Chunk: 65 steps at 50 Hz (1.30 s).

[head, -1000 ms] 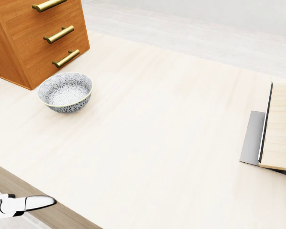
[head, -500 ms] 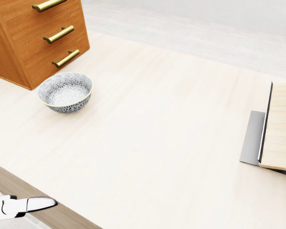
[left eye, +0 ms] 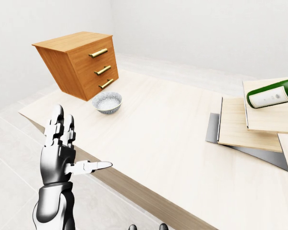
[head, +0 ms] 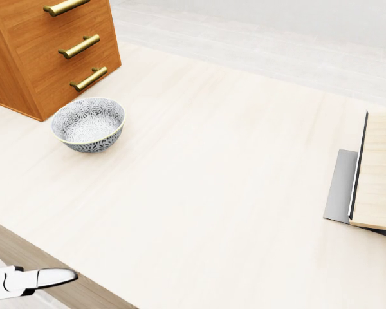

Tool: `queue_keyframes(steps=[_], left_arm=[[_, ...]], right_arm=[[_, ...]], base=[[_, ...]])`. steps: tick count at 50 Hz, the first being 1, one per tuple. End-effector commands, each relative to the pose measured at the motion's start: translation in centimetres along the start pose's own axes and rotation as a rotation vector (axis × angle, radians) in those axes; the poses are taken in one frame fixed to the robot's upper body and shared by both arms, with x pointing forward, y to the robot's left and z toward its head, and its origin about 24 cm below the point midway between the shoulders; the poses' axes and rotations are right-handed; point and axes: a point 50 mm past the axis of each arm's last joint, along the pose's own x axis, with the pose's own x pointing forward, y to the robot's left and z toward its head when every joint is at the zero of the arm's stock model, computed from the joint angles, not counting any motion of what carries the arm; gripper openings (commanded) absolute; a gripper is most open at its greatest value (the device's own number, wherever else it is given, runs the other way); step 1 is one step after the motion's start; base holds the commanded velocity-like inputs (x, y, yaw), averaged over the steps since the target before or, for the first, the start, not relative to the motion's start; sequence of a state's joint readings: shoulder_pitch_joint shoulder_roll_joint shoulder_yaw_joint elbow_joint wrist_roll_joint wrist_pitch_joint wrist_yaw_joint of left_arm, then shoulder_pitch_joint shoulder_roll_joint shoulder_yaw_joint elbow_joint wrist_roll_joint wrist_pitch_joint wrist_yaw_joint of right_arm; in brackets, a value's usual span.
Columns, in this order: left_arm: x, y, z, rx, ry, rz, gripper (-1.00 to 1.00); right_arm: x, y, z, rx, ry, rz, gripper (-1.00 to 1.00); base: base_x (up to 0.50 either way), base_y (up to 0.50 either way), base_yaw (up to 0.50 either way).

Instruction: Put the wine bottle on the wine rack.

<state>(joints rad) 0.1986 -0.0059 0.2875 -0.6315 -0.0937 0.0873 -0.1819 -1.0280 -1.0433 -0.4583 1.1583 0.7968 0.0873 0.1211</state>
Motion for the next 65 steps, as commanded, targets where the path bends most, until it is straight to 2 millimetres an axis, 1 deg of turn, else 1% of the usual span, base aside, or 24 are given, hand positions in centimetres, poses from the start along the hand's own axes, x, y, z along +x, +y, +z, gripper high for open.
queue_keyframes(steps=[1, 21, 23, 24, 25, 29, 31, 32, 34, 35, 38, 40, 42, 51, 52, 54, 55, 56, 57, 59, 60, 65], left_arm=[[-0.1, 0.1, -0.3, 0.001, 0.013, 0.002, 1.00], [-0.1, 0.0, -0.3, 0.000, 0.016, -0.001, 1.00], [-0.1, 0.0, -0.2, 0.001, 0.012, 0.000, 1.00], [-0.2, -0.1, -0.1, 0.001, 0.009, -0.001, 1.00], [-0.2, -0.1, 0.0, 0.003, 0.006, -0.003, 1.00], [-0.2, -0.1, 0.1, 0.004, 0.001, -0.004, 1.00], [-0.1, -0.1, 0.2, 0.004, -0.004, -0.003, 1.00], [-0.1, -0.1, 0.2, 0.005, -0.005, -0.003, 1.00], [-0.1, -0.1, 0.2, 0.006, -0.006, -0.002, 1.00], [-0.1, -0.1, 0.2, 0.006, -0.005, -0.003, 1.00], [-0.1, -0.1, 0.2, 0.006, -0.004, -0.003, 1.00], [-0.1, -0.1, 0.2, 0.006, -0.005, -0.003, 1.00], [-0.1, -0.1, 0.2, 0.006, -0.006, -0.003, 1.00], [-0.1, -0.2, 0.3, 0.007, -0.008, -0.005, 1.00], [-0.2, -0.2, 0.4, 0.008, -0.010, -0.005, 1.00], [-0.2, -0.2, 0.4, 0.008, -0.013, -0.005, 1.00], [-0.2, -0.1, 0.5, 0.009, -0.015, -0.005, 1.00], [-0.2, -0.1, 0.5, 0.009, -0.015, -0.004, 1.00], [-0.2, -0.1, 0.5, 0.009, -0.015, -0.004, 1.00], [-0.3, -0.1, 0.4, 0.009, -0.011, -0.004, 1.00], [-0.3, -0.1, 0.3, 0.009, -0.007, -0.003, 1.00], [-0.2, -0.2, 0.3, 0.008, -0.007, -0.004, 1.00]], right_arm=[[-0.6, -0.9, -5.7, -0.005, 0.171, -0.061, -1.00], [-0.8, -1.8, -5.4, -0.025, 0.170, -0.100, -1.00], [-0.8, -1.9, -5.5, -0.034, 0.174, -0.098, -0.87], [-0.8, -1.8, -5.5, -0.034, 0.173, -0.095, -0.70], [-0.8, -1.9, -5.5, -0.034, 0.175, -0.095, -0.67], [-0.9, -1.9, -5.6, -0.033, 0.178, -0.098, -0.71], [-0.9, -2.0, -5.7, -0.038, 0.179, -0.100, -0.78], [-0.9, -2.1, -5.7, -0.039, 0.180, -0.103, -0.78], [-0.9, -2.2, -5.6, -0.040, 0.179, -0.109, -0.74], [-1.0, -2.3, -5.6, -0.040, 0.178, -0.114, -0.68], [-1.0, -2.5, -5.5, -0.045, 0.177, -0.123, -0.64], [-1.0, -2.6, -5.4, -0.047, 0.175, -0.123, -0.56], [-1.1, -2.8, -5.4, -0.051, 0.176, -0.127, -0.39], [-1.2, -3.4, -5.0, -0.059, 0.171, -0.152, -0.29], [-1.2, -3.6, -4.9, -0.063, 0.170, -0.160, -0.18], [-1.3, -3.7, -4.8, -0.068, 0.168, -0.166, -0.14], [-1.3, -3.9, -4.7, -0.069, 0.166, -0.172, -0.01], [-1.4, -4.2, -4.4, -0.071, 0.161, -0.182, 0.18], [-1.4, -4.2, -4.4, -0.070, 0.160, -0.183, 0.18], [-1.4, -4.4, -4.1, -0.077, 0.154, -0.188, 0.55], [-1.4, -4.6, -3.8, -0.081, 0.149, -0.189, 1.00], [-1.5, -5.0, -3.4, -0.093, 0.141, -0.201, 1.00]], base=[[0.00, 0.00, 0.00], [0.00, 0.00, 0.00], [0.00, 0.00, 0.00], [0.00, 0.00, 0.00], [0.00, 0.00, 0.00], [0.00, 0.00, 0.00], [0.00, 0.00, 0.00], [0.00, 0.00, 0.00], [0.00, 0.00, 0.00], [0.00, 0.00, 0.00], [0.00, 0.00, 0.00], [0.00, 0.00, 0.00], [0.00, 0.00, 0.00], [0.00, 0.00, 0.00], [0.00, 0.00, 0.00], [0.00, 0.00, 0.00], [0.00, 0.00, 0.00], [0.00, 0.00, 0.00], [0.00, 0.00, 0.00], [0.00, 0.00, 0.00], [0.00, 0.00, 0.00], [0.00, 0.00, 0.00]])
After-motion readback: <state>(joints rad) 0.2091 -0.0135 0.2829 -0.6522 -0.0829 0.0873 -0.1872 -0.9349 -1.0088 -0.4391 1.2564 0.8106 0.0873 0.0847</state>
